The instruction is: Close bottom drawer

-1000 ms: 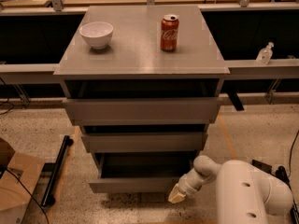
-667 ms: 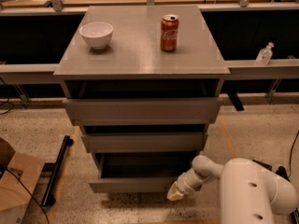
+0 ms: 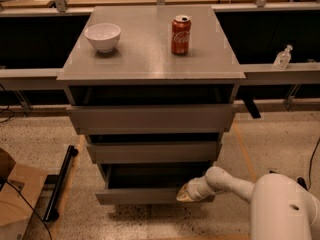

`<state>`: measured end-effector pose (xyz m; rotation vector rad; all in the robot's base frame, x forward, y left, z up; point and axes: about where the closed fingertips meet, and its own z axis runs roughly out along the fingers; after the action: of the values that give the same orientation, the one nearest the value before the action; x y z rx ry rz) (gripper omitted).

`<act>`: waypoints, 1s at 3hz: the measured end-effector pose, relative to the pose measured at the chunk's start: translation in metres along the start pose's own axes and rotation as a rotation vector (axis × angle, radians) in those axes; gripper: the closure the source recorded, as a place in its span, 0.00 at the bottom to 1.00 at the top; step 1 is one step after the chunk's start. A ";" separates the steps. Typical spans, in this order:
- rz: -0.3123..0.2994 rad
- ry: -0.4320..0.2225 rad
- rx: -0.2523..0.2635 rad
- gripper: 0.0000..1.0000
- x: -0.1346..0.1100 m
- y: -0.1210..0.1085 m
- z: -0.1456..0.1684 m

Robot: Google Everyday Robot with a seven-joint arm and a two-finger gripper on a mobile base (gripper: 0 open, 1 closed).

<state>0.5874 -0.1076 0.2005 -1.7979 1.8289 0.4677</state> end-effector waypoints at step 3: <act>-0.045 -0.052 0.055 1.00 -0.005 -0.044 0.007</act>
Offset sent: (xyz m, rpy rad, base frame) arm 0.1426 0.0048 -0.0021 0.1512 -0.2508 0.0036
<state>0.6318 -0.1018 0.2029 -1.7700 1.7458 0.4384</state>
